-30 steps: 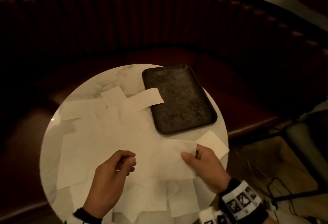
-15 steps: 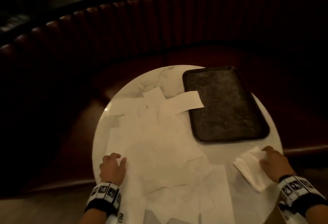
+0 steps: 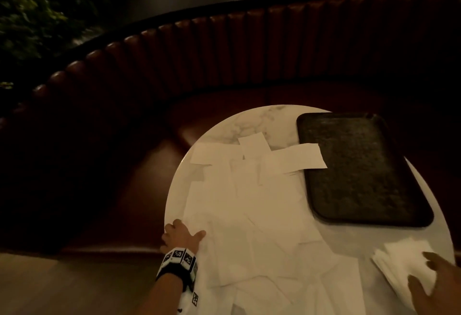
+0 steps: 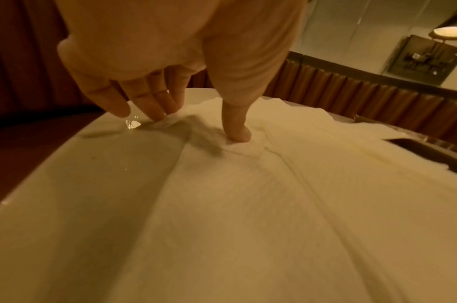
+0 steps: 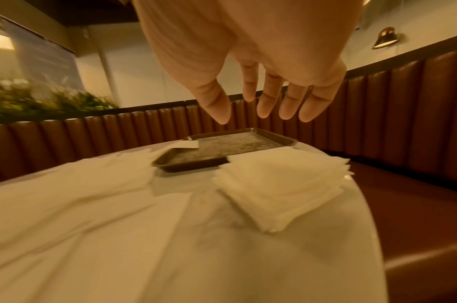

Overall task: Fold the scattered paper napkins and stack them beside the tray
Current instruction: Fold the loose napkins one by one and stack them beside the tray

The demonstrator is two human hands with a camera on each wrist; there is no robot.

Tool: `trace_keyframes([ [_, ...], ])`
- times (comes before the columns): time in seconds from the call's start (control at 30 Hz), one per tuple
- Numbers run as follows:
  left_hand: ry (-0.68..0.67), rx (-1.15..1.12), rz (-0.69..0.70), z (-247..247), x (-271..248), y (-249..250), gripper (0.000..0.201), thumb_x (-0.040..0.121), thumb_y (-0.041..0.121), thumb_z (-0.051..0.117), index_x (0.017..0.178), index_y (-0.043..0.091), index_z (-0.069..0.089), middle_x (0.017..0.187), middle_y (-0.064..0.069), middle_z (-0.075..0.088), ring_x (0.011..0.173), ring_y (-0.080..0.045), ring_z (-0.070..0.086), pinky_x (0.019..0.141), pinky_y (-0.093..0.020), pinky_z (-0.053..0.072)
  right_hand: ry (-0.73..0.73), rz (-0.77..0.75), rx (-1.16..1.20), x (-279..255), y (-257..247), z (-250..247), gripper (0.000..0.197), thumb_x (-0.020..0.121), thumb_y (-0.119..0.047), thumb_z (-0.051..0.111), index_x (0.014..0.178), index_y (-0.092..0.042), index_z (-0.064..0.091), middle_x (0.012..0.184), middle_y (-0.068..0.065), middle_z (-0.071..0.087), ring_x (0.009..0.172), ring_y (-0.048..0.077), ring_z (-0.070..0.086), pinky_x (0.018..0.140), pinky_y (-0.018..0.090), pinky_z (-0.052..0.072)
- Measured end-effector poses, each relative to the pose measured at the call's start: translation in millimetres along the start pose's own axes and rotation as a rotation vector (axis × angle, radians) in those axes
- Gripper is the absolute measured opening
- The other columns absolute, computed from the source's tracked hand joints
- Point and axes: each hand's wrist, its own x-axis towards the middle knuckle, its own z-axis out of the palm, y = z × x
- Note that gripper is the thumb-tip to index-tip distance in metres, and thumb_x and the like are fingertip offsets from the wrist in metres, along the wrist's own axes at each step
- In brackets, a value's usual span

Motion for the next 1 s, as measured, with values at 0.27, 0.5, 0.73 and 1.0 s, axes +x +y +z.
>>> trace_keyframes([
  [0.27,-0.082,-0.567,-0.042,-5,10,-2,0.036,0.082,0.016,0.076,0.110,-0.002,0.063,0.113,-0.022,0.068,0.104,-0.037,0.064,0.090,-0.039,0.051,-0.219,0.103,0.062,-42,-113,-34,0.050,0.068,-0.003,0.079,0.115,-0.014,0.065,0.119,0.019,0.057,0.105,0.046,0.051,0.092,0.051,0.040],
  [0.5,-0.053,-0.877,0.077,-34,-4,-14,0.032,0.085,0.002,0.070,0.115,-0.006,0.060,0.113,-0.025,0.066,0.105,-0.037,0.063,0.087,-0.037,0.049,-0.251,-0.250,0.200,-67,-148,-19,0.034,0.074,-0.015,0.068,0.103,-0.032,0.060,0.103,-0.003,0.058,0.091,0.030,0.058,0.080,0.042,0.046],
  [0.73,-0.195,-1.184,0.345,-67,-85,-5,0.033,0.081,0.004,0.074,0.111,0.013,0.063,0.106,-0.013,0.072,0.098,-0.034,0.069,0.085,-0.051,0.057,-0.647,-0.278,0.597,-85,-235,-18,0.026,0.088,-0.024,0.066,0.105,-0.039,0.054,0.092,-0.004,0.068,0.082,0.008,0.064,0.073,0.020,0.051],
  [1.0,-0.363,-1.117,0.626,-77,-185,15,0.054,0.065,0.035,0.080,0.114,0.023,0.061,0.107,0.007,0.073,0.096,-0.008,0.070,0.074,-0.022,0.056,-0.702,0.005,1.242,-89,-292,-63,0.046,0.089,-0.012,0.064,0.126,-0.032,0.045,0.096,0.014,0.075,0.092,0.028,0.071,0.080,0.041,0.058],
])
